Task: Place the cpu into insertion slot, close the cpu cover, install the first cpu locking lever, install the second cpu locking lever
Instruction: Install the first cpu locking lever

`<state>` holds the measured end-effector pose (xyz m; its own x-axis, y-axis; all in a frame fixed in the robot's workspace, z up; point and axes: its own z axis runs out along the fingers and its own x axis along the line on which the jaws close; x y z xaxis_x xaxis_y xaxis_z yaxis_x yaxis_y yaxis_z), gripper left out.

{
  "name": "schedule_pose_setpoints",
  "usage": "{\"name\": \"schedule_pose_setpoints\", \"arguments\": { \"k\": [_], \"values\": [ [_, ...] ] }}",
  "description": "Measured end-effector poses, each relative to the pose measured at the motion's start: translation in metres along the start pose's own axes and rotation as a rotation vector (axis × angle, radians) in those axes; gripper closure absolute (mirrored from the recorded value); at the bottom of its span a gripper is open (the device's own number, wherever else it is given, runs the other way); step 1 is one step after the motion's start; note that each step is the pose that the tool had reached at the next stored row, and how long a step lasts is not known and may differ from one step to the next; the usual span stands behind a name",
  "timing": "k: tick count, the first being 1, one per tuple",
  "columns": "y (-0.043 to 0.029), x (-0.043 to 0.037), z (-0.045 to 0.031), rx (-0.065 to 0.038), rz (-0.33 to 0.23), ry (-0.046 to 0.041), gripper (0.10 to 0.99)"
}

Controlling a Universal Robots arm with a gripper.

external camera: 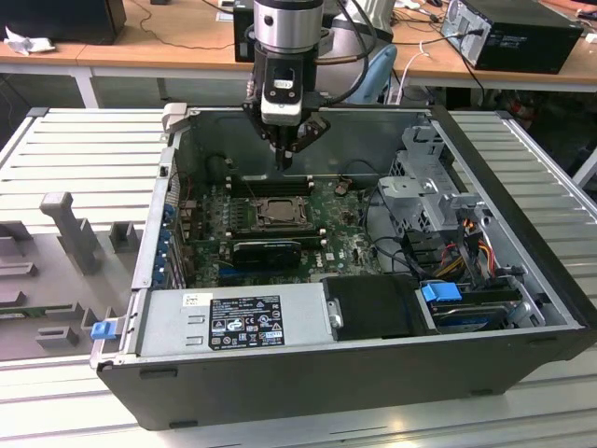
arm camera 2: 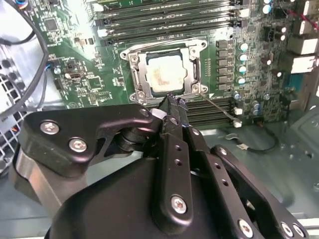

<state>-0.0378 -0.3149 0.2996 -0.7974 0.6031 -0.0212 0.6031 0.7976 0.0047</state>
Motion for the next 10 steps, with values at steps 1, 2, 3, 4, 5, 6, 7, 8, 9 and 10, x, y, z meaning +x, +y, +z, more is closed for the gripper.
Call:
{"name": "schedule_pose_setpoints", "arguments": {
  "k": [1,2,3,4,5,6,7,8,9,10],
  "values": [
    [0.0000,0.0000,0.0002,0.000,-0.017,0.0001,0.980],
    [0.0000,0.0001,0.0003,-0.001,-0.027,0.0001,0.980],
    [0.0000,0.0001,0.0004,-0.001,-0.037,0.0001,0.980],
    [0.0000,0.0001,0.0007,-0.001,-0.053,0.0002,0.980],
    [0.0000,0.0001,0.0009,-0.002,-0.067,0.0003,0.980],
    [-0.0001,0.0001,0.0017,-0.002,-0.113,0.0005,0.980],
    [-0.0001,0.0001,0.0020,-0.003,-0.131,0.0006,0.980],
    [-0.0001,0.0002,0.0024,-0.003,-0.152,0.0007,0.980],
    [-0.0001,0.0002,0.0031,-0.004,-0.185,0.0009,0.980],
    [-0.0001,0.0001,0.0034,-0.004,-0.204,0.0009,0.980]
  ]
}}
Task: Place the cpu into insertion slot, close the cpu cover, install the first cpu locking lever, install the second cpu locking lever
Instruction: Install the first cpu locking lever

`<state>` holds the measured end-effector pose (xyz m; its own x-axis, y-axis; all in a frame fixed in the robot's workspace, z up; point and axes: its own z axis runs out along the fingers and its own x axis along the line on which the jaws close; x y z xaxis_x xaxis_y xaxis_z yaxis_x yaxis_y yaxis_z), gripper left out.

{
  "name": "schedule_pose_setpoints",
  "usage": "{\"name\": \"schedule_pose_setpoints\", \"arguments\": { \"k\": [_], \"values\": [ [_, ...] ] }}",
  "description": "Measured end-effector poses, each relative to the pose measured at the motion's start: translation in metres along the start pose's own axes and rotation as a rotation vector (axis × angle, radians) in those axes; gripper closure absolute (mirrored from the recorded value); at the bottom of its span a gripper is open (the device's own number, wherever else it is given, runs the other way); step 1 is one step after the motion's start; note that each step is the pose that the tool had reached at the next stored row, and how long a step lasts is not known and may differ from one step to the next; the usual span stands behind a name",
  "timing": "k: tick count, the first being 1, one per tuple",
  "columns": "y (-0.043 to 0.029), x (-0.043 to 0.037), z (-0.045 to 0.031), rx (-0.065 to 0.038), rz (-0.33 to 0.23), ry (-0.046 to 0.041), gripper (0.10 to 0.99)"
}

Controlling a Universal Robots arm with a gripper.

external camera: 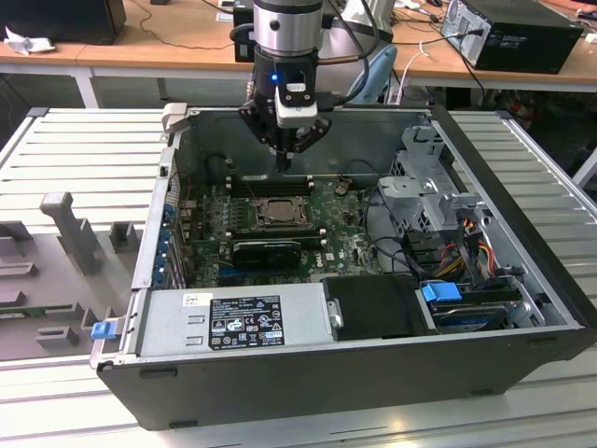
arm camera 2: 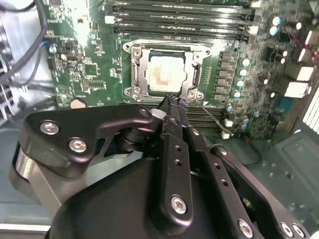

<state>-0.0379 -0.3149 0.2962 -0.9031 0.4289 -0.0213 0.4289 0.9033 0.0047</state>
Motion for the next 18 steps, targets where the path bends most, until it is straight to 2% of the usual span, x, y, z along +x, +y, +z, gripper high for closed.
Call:
{"name": "schedule_pose_setpoints", "arguments": {
  "k": [5,8,10,12,15,17,18],
  "values": [
    [0.0000,0.0001,0.0024,-0.003,-0.136,0.0007,0.980],
    [0.0000,0.0001,0.0041,-0.005,-0.245,0.0012,0.980],
    [0.0000,0.0001,0.0046,-0.006,-0.285,0.0014,0.980],
    [0.0000,0.0001,0.0059,-0.008,-0.369,0.0018,0.980],
    [0.0000,0.0002,0.0070,-0.010,-0.441,0.0023,0.980],
    [0.0000,0.0001,0.0078,-0.014,-0.510,0.0032,0.980],
    [0.0000,0.0002,0.0080,-0.016,-0.521,0.0035,0.980]
  ]
}}
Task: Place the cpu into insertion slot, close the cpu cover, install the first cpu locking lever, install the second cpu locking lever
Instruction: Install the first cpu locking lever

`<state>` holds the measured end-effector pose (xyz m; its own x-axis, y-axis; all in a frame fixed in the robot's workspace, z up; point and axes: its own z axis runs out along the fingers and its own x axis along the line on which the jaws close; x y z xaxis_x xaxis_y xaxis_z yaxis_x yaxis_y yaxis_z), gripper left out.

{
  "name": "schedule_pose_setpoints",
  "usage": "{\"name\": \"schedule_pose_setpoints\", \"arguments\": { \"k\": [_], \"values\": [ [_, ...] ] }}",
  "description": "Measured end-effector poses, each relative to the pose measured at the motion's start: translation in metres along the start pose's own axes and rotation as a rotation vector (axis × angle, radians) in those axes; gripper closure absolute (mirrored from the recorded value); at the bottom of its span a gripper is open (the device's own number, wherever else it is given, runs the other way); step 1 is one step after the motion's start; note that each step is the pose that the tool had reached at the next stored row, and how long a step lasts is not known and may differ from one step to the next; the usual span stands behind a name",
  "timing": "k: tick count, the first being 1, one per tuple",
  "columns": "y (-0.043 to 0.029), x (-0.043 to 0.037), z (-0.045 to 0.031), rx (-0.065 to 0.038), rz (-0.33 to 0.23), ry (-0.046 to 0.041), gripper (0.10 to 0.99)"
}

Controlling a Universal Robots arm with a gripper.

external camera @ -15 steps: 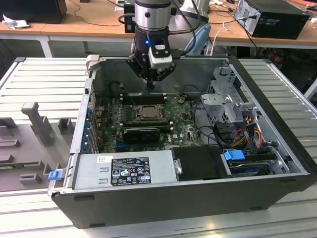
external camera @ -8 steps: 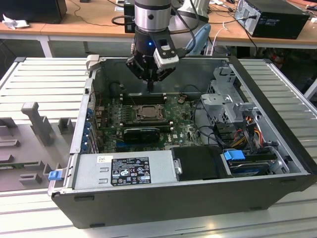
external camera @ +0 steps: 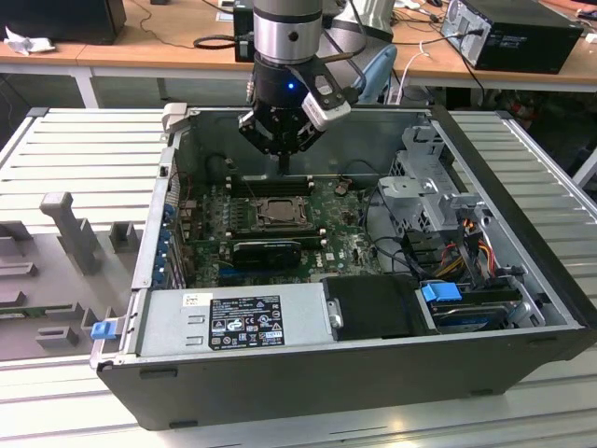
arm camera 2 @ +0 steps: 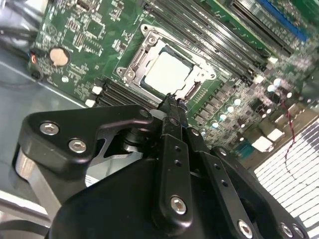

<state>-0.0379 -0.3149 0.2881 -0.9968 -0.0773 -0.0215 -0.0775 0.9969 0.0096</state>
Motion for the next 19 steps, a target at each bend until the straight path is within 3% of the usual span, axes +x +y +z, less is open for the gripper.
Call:
{"name": "schedule_pose_setpoints", "arguments": {
  "k": [4,5,9,14,19],
  "values": [
    [0.0003,0.0050,0.0009,-0.018,-0.012,-0.0014,0.980],
    [0.0007,0.0095,0.0014,-0.023,-0.012,-0.0018,0.980],
    [0.0015,0.0178,0.0046,-0.028,0.003,-0.0030,0.980],
    [0.0016,0.0189,0.0111,-0.026,0.080,-0.0045,0.980],
    [0.0018,0.0204,0.0115,-0.027,0.080,-0.0049,0.980]
  ]
}}
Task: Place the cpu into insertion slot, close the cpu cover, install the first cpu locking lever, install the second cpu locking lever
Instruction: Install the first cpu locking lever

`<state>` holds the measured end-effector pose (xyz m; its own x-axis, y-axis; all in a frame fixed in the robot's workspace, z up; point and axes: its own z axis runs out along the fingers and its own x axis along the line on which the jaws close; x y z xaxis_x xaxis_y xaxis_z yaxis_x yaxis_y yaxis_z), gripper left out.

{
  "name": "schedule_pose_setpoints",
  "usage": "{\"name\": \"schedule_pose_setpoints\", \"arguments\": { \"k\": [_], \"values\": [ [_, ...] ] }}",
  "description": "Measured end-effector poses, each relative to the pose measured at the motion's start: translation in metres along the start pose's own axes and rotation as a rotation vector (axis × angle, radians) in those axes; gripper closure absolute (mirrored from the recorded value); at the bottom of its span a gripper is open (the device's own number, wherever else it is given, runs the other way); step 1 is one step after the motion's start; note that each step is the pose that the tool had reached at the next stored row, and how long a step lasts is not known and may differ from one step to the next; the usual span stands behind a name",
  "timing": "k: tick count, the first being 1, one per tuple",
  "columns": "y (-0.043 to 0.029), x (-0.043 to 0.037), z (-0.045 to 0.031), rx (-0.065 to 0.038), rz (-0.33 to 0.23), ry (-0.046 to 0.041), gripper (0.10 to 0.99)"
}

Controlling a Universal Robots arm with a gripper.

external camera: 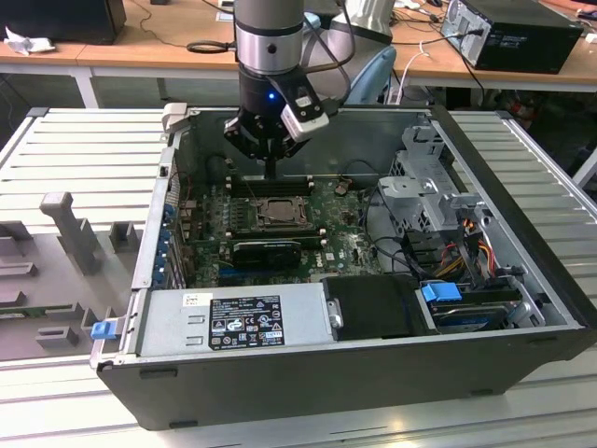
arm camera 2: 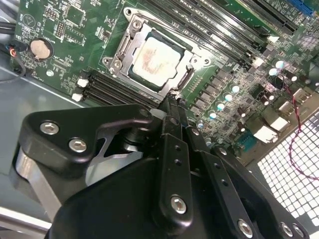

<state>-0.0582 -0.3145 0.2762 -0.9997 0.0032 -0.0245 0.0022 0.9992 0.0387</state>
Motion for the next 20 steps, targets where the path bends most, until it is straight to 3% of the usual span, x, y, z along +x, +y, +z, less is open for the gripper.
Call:
{"name": "schedule_pose_setpoints", "arguments": {
  "k": [11,20],
  "values": [
    [-0.0001,0.0080,0.0000,0.000,0.000,0.0001,0.980],
    [0.0003,0.0482,0.0072,0.000,0.000,0.0000,0.980]
  ]
}}
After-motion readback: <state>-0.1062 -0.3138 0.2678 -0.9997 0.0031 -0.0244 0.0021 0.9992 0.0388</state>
